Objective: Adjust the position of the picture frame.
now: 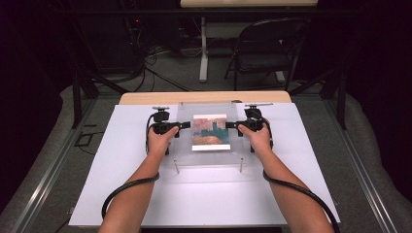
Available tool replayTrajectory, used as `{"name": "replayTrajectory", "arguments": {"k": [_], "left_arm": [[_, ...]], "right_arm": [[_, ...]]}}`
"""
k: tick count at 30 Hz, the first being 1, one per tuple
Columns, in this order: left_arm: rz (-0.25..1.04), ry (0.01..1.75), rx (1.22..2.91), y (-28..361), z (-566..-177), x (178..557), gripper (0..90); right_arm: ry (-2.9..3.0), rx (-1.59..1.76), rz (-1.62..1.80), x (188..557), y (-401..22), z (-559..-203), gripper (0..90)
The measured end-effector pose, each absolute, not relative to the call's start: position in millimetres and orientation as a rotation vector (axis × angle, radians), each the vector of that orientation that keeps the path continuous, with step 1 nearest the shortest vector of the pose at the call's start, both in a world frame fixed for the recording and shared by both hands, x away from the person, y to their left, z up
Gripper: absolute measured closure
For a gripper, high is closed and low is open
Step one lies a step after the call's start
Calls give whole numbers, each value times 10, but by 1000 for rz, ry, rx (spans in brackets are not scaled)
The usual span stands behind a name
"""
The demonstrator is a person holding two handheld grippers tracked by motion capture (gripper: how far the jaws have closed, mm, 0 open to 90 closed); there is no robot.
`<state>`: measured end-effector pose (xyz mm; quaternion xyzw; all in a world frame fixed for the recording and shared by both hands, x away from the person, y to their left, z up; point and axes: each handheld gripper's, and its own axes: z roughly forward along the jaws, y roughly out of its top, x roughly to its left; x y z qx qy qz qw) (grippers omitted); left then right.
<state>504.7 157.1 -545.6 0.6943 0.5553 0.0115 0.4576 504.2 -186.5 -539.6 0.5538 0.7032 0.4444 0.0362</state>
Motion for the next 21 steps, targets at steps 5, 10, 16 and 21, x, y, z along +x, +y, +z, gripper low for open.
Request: {"name": "replayTrajectory", "arguments": {"k": [5, 10, 16, 21], "left_arm": [[39, 1360, 1708, 1581, -5429, 5033, 311], [46, 1352, 1707, 1583, -5397, 5021, 315], [53, 1340, 1699, 1600, -5354, 4999, 336], [62, 1320, 1696, 1619, -5295, 4967, 357]], "right_arm": [[2165, 1673, 1361, 5028, -1863, -5363, 293], [2163, 1658, 1363, 5017, -1859, -5330, 292], [2160, 1626, 1366, 4992, -1860, -5289, 293], [2157, 1598, 1364, 4954, -1858, -5226, 294]]}}
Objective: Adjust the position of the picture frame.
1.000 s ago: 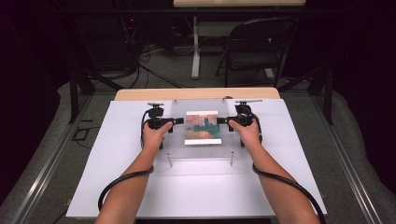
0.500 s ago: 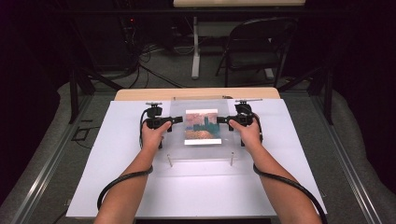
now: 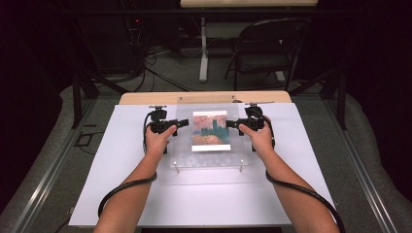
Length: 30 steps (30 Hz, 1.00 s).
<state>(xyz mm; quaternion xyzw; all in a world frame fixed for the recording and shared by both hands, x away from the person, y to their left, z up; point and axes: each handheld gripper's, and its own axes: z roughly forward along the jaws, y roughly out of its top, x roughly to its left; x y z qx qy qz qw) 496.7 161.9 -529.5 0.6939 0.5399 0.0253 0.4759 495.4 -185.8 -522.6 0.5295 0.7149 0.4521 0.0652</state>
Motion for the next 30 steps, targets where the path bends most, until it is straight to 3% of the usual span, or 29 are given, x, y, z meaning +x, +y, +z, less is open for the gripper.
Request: {"name": "replayTrajectory", "arguments": {"k": [19, 30], "left_arm": [[106, 1264, 1684, 1668, -5068, 4827, 426], [121, 1225, 1691, 1705, -4949, 4735, 462]], "right_arm": [[2174, 1471, 1361, 4812, -1878, -4996, 318], [2166, 1431, 1382, 4711, -1918, -4869, 380]]}}
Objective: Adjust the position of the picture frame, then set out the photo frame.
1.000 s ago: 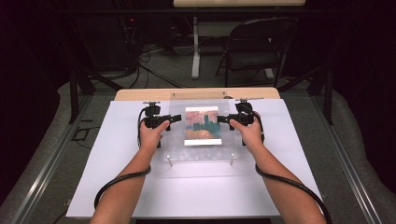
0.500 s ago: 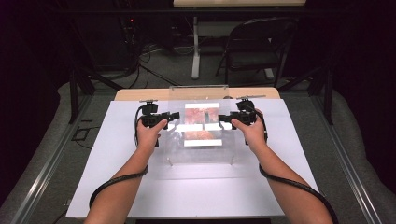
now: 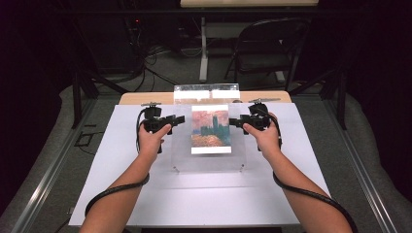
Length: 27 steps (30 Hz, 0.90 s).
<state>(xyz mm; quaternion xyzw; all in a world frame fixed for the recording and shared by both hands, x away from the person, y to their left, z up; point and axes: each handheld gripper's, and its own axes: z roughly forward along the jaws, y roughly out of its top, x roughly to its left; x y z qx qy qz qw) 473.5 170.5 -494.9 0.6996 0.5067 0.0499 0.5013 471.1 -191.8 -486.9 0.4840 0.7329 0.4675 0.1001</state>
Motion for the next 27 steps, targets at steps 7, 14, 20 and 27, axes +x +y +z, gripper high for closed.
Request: {"name": "replayTrajectory", "arguments": {"k": [7, 14, 20, 27], "left_arm": [[119, 1206, 1677, 1741, -4899, 4676, 491], [126, 1192, 1674, 1754, -4859, 4626, 511], [130, 1177, 1675, 1757, -4816, 4581, 520], [127, 1154, 1667, 1776, -4751, 4502, 554]], "right_arm": [[2163, 1400, 1385, 4655, -1923, -4816, 397], [2160, 1386, 1386, 4595, -1936, -4772, 410], [2163, 1362, 1384, 4548, -1952, -4731, 423], [2171, 1329, 1375, 4451, -1978, -4657, 448]]}}
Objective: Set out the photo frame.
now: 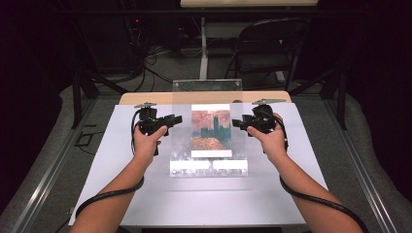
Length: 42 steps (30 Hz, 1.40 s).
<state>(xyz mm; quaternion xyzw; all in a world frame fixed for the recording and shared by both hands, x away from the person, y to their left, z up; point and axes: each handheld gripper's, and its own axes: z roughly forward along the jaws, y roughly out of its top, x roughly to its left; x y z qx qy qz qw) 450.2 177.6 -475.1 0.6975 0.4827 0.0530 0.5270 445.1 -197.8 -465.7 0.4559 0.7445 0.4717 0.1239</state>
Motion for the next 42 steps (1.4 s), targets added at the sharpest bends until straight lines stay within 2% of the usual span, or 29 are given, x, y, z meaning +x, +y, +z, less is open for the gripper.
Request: {"name": "replayTrajectory", "arguments": {"k": [16, 33, 42], "left_arm": [[146, 1103, 1686, 1810, -4624, 4341, 588], [167, 1023, 1702, 1885, -4482, 4068, 647], [195, 997, 1721, 1889, -4402, 3894, 665]], "right_arm": [[2167, 1280, 1391, 4282, -2030, -4536, 514], [2146, 1257, 1466, 4016, -2115, -4389, 626], [2144, 1205, 1437, 3847, -2106, -4326, 640]]}}
